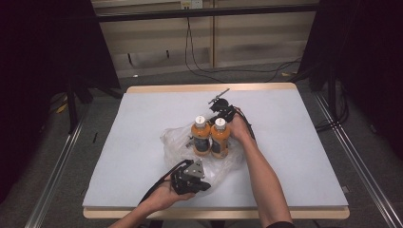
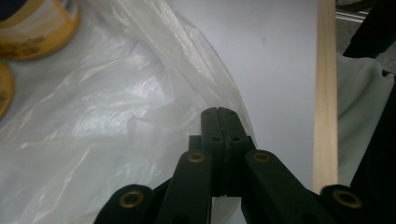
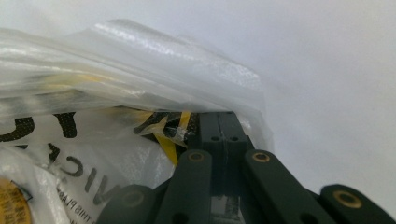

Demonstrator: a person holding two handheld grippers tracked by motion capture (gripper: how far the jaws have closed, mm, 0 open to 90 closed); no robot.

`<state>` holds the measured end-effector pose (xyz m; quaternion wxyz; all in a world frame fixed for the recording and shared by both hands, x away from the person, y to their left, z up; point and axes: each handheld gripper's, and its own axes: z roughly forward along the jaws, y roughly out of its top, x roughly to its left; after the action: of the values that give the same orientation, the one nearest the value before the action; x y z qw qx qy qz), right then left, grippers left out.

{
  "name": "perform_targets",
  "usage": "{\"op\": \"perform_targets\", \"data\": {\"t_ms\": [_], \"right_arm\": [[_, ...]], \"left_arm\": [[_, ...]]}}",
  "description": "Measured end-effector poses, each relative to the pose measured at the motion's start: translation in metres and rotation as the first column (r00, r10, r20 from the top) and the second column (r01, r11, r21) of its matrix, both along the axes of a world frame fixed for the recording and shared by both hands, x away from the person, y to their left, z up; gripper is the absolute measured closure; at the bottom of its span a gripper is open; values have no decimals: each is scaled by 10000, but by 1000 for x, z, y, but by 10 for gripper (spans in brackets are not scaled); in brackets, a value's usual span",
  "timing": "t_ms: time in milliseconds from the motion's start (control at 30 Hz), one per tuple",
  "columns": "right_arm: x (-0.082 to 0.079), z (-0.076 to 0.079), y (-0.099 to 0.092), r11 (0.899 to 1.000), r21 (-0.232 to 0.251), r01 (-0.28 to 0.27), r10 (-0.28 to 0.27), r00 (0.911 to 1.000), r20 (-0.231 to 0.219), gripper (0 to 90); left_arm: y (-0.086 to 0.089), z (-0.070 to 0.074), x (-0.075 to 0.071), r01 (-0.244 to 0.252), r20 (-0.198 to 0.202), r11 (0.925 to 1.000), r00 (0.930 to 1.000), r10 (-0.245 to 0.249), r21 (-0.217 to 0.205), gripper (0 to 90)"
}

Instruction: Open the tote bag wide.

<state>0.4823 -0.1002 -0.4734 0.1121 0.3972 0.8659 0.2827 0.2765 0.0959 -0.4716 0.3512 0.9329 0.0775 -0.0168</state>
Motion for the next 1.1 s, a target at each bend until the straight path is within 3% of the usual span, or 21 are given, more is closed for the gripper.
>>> {"op": "perform_targets", "data": {"t_ms": [33,100,167,233,267,300,433,600,733,767,833,1000,1100], "right_arm": [[0,0,1,10000,-65,19,-19,10000,4,900],[2,0,2,9999,-169,-8,9,10000,88,900],[2,0,5,9996,-264,29,-24,9998,185,900],[2,0,6,9996,-266,33,-26,9997,246,900],[2,0,5,9998,-180,55,-51,9997,226,900],[2,0,4,9999,-114,75,-73,9998,179,900],[-3,0,-6,9996,243,-148,150,9999,-69,900],[-9,1,-12,9990,401,-221,226,9996,-141,900],[-15,9,-19,9932,1139,-240,234,9997,64,900],[-18,13,-22,9888,1469,-263,231,9995,234,900],[-22,18,-25,9847,1688,-443,382,9985,393,900],[-30,28,-28,9823,1767,-628,510,9962,709,900],[-36,36,-33,9796,1875,-725,558,9941,929,900]], "left_arm": [[3,2,4,132,-237,9998,9996,-128,176,900],[6,-1,6,-296,-215,9996,9993,295,-36,900],[8,1,8,-130,-304,9997,9994,136,200,900],[9,0,8,-110,-451,9999,9989,112,40,900],[9,0,8,-205,-369,9998,9991,207,53,900],[9,-2,8,-275,-436,9992,9987,263,-273,900],[10,-4,12,-326,-790,9983,9965,287,-485,900],[6,-5,14,-469,-858,9969,9955,414,-635,900],[6,-2,16,-578,-790,9961,9955,524,-669,900],[7,0,16,-634,-791,9951,9952,574,-758,900],[8,1,16,-727,-832,9899,9945,628,-1219,900],[15,8,19,-1036,-762,9830,9928,929,-1514,884],[19,13,20,-1241,-401,9716,9922,1184,-2015,875]]}}
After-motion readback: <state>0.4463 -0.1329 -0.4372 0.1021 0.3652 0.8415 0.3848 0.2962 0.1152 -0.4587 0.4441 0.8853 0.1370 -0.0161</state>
